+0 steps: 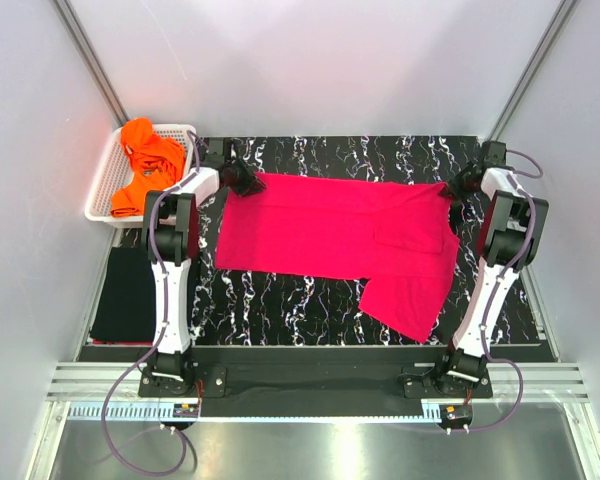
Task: Fold and stack the t-shirts
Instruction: Fold the tshirt
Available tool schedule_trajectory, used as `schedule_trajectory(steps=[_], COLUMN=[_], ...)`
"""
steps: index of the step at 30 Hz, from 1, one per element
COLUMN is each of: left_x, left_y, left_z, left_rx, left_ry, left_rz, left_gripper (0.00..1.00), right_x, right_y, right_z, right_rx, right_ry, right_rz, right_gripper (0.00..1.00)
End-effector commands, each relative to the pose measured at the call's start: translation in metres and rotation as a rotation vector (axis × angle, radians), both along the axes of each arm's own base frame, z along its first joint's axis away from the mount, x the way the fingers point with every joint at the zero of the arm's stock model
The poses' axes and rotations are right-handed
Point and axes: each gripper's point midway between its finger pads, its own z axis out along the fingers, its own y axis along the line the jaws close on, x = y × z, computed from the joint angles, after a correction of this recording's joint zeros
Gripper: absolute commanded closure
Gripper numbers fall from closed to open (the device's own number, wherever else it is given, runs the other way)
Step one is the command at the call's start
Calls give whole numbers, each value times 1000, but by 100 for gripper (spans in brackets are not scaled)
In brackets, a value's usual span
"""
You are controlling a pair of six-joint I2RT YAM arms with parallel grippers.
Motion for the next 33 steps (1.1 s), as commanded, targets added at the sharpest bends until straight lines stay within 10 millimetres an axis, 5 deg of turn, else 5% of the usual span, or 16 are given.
schedule_trajectory(steps=[1, 10, 12, 13, 14, 18, 20, 21, 23, 24, 26, 27, 28, 30, 31, 33], left_x=[19, 46, 54, 57, 62, 67, 60, 55, 38, 29, 3, -13, -27, -65, -83, -127], left_y=[3, 4, 5, 5, 4, 6, 4, 3, 2, -3, -3, -4, -1, 2, 11, 21], left_z=[7, -6, -3, -1, 9, 45, 72, 81, 110, 118, 141, 141, 169, 156, 180, 150], left_rx=[-71, -155, -158, -164, -168, -136, -118, -110, -87, -66, -35, -6, 13, 62, 93, 148], left_ry=[-21, -23, -45, -53, -74, -159, -197, -209, -244, -259, -277, -258, -297, -237, -273, -158], left_rz=[38, 105, 105, 103, 98, 65, 41, 35, 27, 2, -20, -46, -43, -59, -28, -11], left_gripper=[72, 72, 72, 72, 71, 67, 66, 65, 64, 61, 60, 58, 57, 55, 53, 52], right_x=[27, 67, 88, 84, 102, 106, 95, 86, 64, 49, 22, 6, -13, -39, -62, -86], right_y=[-8, -8, -4, -1, -3, 8, 10, 10, 8, 9, 9, 11, 14, 20, 27, 46], right_z=[4, -20, 1, -17, 12, 36, 60, 94, 103, 134, 131, 158, 144, 170, 147, 165], right_rx=[-26, 28, 29, 45, 23, 28, 22, 2, -33, -62, -91, -107, -101, -111, -79, -23], right_ry=[-59, -81, -149, -93, -159, -153, -143, -167, -115, -127, -57, -75, -16, -36, 38, -6], right_rz=[-34, -15, 19, 24, 35, 48, 46, 52, 50, 62, 71, 76, 79, 75, 75, 91], right_gripper=[90, 85, 83, 82, 82, 71, 61, 58, 48, 46, 40, 37, 32, 23, 21, 19])
